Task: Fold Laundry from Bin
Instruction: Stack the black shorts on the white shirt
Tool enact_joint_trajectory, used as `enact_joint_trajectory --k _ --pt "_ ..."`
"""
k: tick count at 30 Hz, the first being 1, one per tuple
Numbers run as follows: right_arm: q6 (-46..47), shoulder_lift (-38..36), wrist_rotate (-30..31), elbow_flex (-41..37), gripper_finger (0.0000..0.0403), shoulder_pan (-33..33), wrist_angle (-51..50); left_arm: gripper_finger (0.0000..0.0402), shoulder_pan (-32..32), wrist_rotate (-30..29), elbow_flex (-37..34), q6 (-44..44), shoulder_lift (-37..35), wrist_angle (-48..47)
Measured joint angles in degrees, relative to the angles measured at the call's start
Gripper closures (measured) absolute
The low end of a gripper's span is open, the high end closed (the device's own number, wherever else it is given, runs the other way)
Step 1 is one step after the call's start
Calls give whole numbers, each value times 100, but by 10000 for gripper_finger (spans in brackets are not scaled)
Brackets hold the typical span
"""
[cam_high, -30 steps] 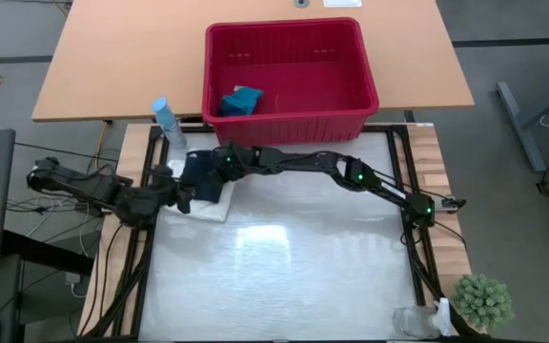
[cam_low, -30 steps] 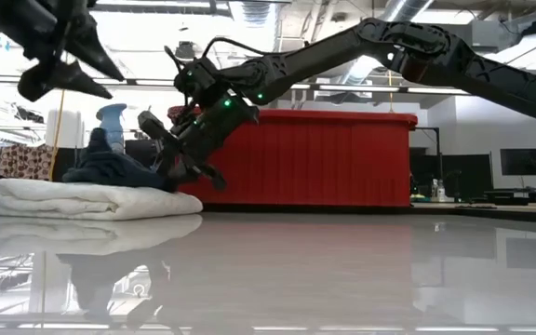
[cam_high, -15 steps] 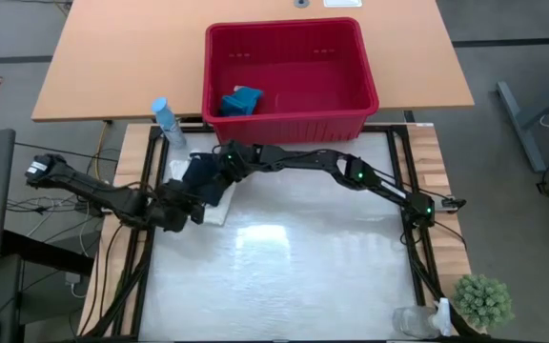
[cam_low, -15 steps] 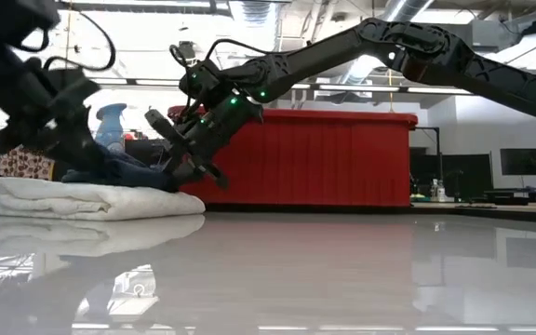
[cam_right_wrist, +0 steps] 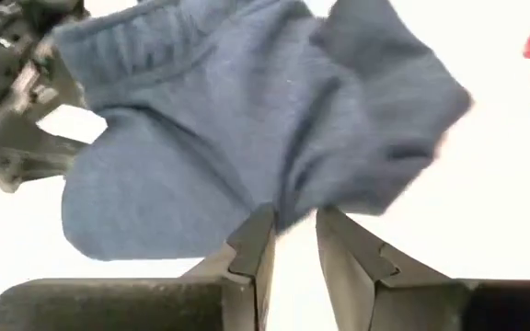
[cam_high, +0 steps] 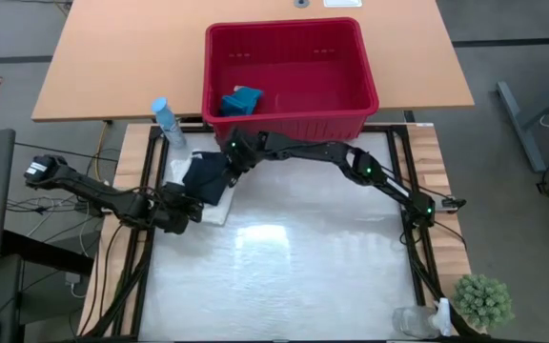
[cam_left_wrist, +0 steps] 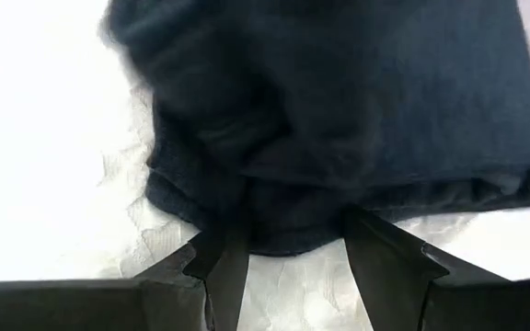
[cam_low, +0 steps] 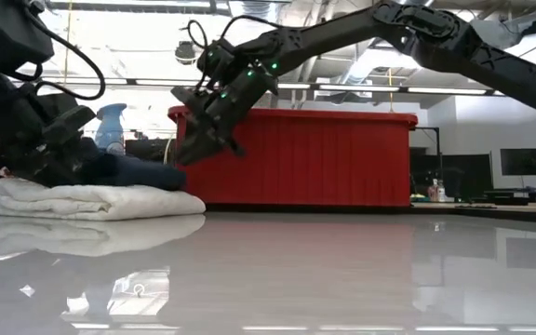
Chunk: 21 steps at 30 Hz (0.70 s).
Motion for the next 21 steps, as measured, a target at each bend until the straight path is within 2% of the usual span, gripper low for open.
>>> enact_joint_trajectory --k 4,9,17,19,21 --pt "-254 -125 85 11 294 -32 -319 233 -5 62 30 6 -56 118" --pt "-563 -199 158 -5 294 -38 -706 233 -17 266 379 660 -350 281" --pt "-828 -418 188 4 294 29 -428 233 -17 254 1259 1119 -1042 -118" --pt "-864 -402 186 1 294 81 -287 233 -17 158 1471 1261 -1202 -274" --pt "-879 -397 189 -2 294 127 -176 233 -61 -273 1592 1688 -1342 -110"
